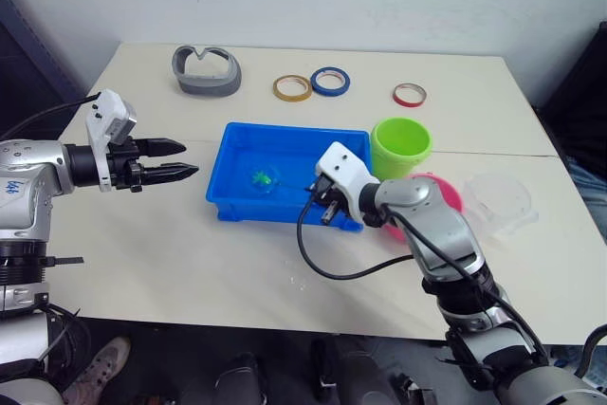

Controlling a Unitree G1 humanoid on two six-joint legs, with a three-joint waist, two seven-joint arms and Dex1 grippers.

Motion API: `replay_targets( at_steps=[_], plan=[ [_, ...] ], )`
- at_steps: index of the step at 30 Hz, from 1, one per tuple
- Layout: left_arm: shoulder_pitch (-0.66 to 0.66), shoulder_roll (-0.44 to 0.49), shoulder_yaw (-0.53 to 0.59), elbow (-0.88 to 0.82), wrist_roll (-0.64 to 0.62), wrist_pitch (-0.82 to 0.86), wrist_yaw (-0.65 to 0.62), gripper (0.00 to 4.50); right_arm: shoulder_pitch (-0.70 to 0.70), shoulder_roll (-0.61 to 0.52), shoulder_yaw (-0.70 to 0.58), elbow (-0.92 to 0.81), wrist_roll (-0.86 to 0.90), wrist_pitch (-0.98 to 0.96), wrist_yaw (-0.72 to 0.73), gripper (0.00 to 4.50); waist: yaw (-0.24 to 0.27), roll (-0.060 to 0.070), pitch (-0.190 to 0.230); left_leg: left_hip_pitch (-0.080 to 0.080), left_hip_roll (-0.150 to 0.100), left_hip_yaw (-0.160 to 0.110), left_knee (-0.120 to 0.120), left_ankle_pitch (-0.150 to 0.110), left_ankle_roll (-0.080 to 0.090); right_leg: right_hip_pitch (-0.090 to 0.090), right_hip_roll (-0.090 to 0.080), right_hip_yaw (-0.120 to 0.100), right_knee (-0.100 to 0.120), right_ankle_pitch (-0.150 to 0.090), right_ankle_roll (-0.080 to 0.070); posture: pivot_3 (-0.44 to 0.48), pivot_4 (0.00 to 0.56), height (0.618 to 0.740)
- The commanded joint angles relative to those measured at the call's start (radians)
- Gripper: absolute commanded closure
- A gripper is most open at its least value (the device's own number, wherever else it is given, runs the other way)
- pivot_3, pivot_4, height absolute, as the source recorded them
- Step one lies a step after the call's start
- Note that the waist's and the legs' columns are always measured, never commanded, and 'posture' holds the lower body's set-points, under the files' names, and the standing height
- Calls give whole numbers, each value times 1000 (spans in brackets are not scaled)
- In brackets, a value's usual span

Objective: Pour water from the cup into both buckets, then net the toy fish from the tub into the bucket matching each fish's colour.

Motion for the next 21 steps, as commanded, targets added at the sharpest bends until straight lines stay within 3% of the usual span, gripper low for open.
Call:
replay_targets(
  at_steps=[1,12,21],
  plan=[
    [-7,4,27,-38,-34,5,1,1477,-20,-24,-45,-73,62,42,-2,4500,-1,0,0,0,0,0,0,0,0,0,0,0,0,0,0,0,150,693],
    [-32,-15,9,-31,-70,-5,-13,1477,-16,-182,-182,-242,269,188,19,4500,-2,0,0,0,0,0,-1,0,0,0,0,0,-2,0,0,0,150,693],
    [-129,-86,-64,54,-42,-57,-43,1477,-24,-291,-278,-291,360,219,-28,4500,4,0,0,0,0,0,-2,0,0,0,0,0,-3,0,0,0,150,693]
  ],
)
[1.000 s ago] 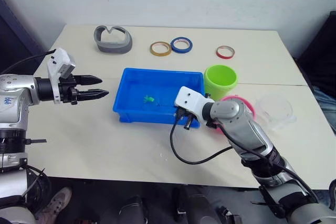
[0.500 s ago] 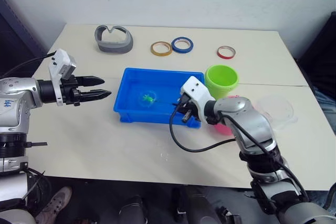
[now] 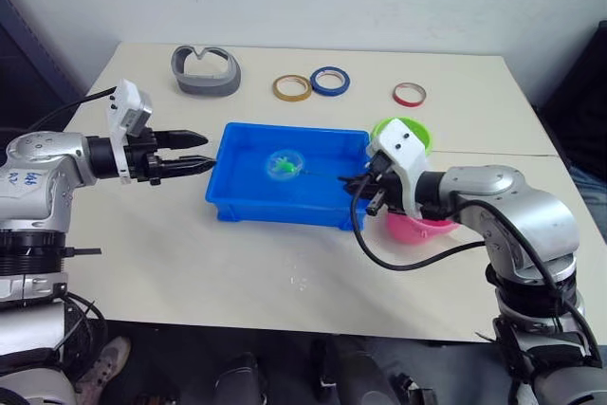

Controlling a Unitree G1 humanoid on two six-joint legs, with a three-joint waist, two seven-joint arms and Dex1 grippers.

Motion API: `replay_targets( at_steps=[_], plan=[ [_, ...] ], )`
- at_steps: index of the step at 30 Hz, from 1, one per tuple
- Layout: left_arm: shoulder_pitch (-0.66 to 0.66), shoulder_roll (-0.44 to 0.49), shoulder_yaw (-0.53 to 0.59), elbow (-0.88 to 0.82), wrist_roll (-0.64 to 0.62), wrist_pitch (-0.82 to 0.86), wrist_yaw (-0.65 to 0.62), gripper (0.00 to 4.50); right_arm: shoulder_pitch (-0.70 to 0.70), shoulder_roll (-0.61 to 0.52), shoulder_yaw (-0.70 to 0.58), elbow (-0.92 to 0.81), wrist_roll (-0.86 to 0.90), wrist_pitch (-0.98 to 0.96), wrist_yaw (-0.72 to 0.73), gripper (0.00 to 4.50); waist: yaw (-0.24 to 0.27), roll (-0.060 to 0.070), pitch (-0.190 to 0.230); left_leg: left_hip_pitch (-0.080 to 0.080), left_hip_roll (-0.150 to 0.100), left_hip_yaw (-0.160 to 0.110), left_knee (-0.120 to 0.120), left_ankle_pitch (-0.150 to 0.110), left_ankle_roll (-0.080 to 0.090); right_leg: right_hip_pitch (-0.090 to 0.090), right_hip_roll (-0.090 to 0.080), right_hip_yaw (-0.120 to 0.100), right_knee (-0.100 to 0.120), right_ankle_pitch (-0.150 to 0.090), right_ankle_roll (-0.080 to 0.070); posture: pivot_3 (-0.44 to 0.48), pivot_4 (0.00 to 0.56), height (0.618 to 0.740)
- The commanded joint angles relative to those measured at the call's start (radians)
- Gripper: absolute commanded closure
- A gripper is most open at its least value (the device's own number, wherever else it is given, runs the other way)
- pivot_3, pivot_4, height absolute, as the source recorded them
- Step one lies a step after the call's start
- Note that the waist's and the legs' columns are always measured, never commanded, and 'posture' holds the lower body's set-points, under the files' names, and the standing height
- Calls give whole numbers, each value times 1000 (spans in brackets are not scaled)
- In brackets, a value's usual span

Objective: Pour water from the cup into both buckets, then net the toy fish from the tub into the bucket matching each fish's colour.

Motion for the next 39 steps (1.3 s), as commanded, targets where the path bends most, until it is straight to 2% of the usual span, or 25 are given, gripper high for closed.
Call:
replay_targets(
  at_steps=[1,9,19,27,39],
  plan=[
    [-56,-20,-21,46,13,-42,-19,1477,-26,-56,-79,-60,39,2,-17,4500,1,0,0,0,0,0,0,0,0,0,0,0,-1,0,0,0,150,693],
    [-155,-86,-85,180,59,-120,-51,1477,-34,-212,-193,-15,63,-26,-47,4500,0,0,0,0,0,0,-1,0,0,0,0,0,-2,0,0,0,150,693],
    [-193,-105,-94,239,88,-157,-75,1477,99,-426,-242,107,23,-208,-59,4500,-1,1,1,0,0,1,-3,0,0,0,1,0,-4,0,0,0,150,693],
    [-200,-108,-94,239,94,-153,-77,1477,191,-529,-101,144,-169,-453,-154,4500,-3,1,1,0,1,1,-3,0,0,0,1,1,-4,0,1,0,150,693],
    [-225,-118,-102,259,105,-155,-83,1477,326,-667,46,46,-538,-793,-207,4500,3,1,1,0,1,1,-5,0,-1,0,1,1,-6,0,1,0,150,693]
  ],
)
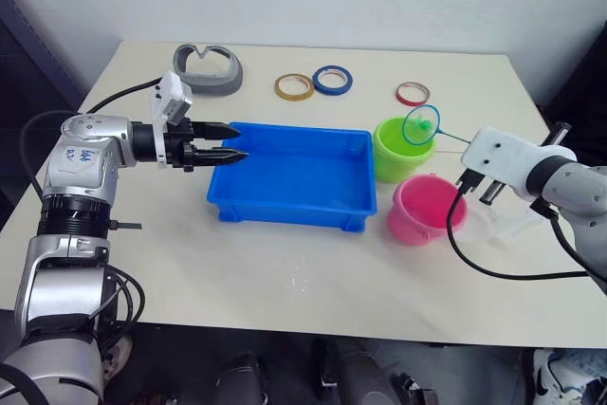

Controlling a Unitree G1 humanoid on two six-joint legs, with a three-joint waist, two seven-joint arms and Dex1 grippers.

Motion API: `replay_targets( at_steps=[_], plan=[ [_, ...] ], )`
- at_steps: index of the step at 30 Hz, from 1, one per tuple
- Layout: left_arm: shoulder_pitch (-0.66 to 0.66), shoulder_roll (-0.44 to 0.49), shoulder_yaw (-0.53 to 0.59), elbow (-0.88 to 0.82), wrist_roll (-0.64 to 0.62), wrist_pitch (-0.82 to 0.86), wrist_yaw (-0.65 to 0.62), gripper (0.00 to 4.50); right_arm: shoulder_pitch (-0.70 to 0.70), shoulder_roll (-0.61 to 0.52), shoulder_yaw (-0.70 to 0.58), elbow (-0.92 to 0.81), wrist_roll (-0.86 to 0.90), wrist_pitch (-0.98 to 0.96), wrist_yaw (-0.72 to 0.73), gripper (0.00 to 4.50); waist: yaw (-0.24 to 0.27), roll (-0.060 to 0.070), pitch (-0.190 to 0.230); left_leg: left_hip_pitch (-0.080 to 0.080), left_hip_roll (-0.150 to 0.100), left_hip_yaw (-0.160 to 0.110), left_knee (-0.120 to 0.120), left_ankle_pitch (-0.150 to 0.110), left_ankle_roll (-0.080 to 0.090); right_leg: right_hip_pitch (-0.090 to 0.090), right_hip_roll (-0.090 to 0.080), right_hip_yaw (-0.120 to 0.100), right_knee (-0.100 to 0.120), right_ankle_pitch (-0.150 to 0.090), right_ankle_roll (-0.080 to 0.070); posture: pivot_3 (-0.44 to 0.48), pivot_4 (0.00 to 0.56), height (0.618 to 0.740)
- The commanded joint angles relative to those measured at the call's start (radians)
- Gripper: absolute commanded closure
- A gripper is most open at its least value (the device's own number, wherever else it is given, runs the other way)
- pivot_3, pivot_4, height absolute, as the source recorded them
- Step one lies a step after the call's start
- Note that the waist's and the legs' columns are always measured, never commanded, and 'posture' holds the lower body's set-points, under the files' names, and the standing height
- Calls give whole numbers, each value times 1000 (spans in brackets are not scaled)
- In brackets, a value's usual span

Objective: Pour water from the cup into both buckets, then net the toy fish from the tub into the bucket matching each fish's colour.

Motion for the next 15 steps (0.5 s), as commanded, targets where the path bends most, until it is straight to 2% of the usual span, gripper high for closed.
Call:
replay_targets(
  at_steps=[1,6,15],
  plan=[
    [-36,5,9,1,6,-13,-8,1477,14,-39,6,-38,-131,-109,-25,4500,0,0,0,0,0,0,0,0,0,0,0,0,0,0,0,0,150,693],
    [-52,-7,7,15,12,-15,-14,1477,77,-64,10,-15,-331,-256,-91,4500,5,0,0,0,0,0,0,0,0,0,0,0,0,0,0,0,150,693],
    [-69,-12,7,40,23,-25,-26,1477,141,-78,-31,38,-555,-421,-135,4500,9,0,0,0,0,1,0,0,-1,0,0,0,1,0,0,0,150,693]
  ],
)
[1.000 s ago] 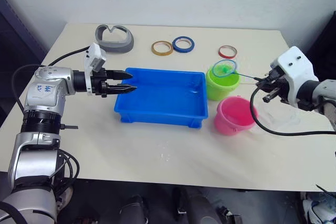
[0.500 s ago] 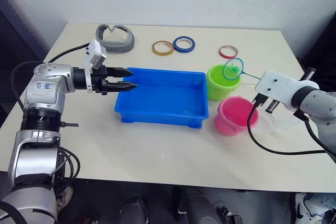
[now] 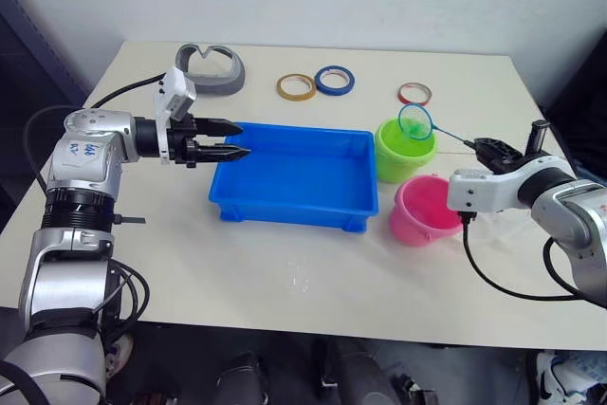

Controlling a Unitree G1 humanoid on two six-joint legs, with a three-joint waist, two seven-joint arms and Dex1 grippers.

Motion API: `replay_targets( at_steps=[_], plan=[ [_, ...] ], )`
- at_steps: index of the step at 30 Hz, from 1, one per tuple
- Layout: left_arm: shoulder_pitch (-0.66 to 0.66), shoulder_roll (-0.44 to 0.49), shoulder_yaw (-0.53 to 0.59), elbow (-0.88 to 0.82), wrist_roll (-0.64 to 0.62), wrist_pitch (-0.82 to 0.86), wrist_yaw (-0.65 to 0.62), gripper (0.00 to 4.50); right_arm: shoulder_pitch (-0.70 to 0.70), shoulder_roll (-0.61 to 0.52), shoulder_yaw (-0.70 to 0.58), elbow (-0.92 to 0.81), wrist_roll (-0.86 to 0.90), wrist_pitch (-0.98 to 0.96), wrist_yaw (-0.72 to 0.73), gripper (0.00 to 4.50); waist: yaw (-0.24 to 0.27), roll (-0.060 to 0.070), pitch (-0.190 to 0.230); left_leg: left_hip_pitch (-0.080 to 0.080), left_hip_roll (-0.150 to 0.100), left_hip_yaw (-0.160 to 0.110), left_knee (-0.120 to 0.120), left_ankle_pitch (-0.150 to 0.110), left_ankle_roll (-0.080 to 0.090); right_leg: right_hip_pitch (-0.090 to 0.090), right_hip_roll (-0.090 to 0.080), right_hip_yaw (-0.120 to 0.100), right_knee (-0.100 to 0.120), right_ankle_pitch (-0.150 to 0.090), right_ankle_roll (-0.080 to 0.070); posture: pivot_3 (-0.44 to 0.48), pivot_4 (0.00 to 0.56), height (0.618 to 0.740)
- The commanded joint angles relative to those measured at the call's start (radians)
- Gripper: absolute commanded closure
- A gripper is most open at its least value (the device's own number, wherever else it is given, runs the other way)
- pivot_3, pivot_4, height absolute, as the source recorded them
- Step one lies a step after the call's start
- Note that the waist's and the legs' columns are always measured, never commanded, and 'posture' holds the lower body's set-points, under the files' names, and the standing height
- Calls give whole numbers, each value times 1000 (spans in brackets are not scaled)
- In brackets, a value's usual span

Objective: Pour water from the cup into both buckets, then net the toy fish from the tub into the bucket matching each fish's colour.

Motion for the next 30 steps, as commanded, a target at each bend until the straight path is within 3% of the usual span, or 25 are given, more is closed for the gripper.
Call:
replay_targets(
  at_steps=[1,7,12,21,26,30],
  plan=[
    [-31,4,12,0,-1,-15,-10,1477,12,-16,-64,-4,-80,-42,-21,4500,3,0,0,0,0,0,0,0,0,0,0,0,0,0,0,0,150,693],
    [-33,2,14,4,2,-17,-12,1477,10,35,-103,-5,-94,-66,12,4500,8,0,0,0,0,0,1,0,0,0,0,0,1,0,0,0,150,693],
    [-17,7,20,-8,-2,-13,-13,1477,-49,160,-183,-61,43,28,107,4500,8,0,0,0,0,0,3,0,0,0,0,0,2,0,0,0,150,693],
    [0,60,59,-29,-26,12,-36,1477,-222,410,-328,-249,588,430,417,4500,8,0,0,1,0,-1,5,0,-1,1,1,0,5,0,0,0,150,693],
    [27,127,80,-119,-69,80,-100,1477,-259,448,-305,-344,853,661,517,4500,10,0,0,1,0,-2,4,0,-1,1,0,-1,5,0,0,0,150,693],
    [74,212,109,-214,-118,159,-145,1477,-221,460,-289,-342,1019,732,564,4500,10,0,0,0,0,-3,4,0,0,2,0,-1,4,0,0,0,150,693]
  ],
)
